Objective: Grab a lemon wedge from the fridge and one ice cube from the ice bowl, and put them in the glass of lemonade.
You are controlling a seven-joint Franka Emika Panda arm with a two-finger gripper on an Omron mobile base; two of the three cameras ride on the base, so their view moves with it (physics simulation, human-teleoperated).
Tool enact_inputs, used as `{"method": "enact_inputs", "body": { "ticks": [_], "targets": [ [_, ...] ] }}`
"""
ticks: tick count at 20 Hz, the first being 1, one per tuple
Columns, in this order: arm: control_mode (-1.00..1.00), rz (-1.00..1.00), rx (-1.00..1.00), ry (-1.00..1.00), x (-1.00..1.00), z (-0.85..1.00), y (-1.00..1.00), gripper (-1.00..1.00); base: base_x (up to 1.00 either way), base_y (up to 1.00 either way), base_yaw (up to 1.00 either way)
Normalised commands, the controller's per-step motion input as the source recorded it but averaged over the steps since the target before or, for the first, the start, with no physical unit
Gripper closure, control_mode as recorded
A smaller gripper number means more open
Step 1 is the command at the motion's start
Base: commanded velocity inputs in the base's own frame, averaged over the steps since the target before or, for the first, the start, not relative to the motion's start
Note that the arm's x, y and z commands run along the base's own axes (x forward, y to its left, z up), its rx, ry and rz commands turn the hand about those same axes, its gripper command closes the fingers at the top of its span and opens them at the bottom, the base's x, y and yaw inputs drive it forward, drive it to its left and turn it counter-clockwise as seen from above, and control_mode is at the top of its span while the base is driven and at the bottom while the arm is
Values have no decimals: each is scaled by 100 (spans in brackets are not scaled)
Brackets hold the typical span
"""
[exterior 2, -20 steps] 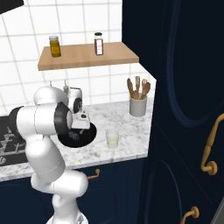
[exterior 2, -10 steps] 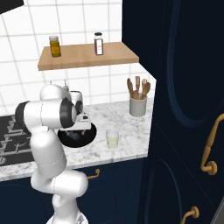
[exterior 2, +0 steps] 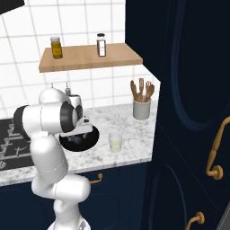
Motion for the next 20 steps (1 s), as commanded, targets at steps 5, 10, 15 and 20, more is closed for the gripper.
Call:
{"method": "enact_inputs", "body": {
  "ticks": [5,10,15,20],
  "targets": [
    [-100,0,8,-16,2,-3,0,-100,0,0,0],
    [-100,0,5,0,15,-3,0,-100,0,0,0],
    [-100,0,0,0,0,-7,0,-100,0,0,0],
    [-100,0,0,0,0,-2,0,-100,0,0,0]
  ]
}}
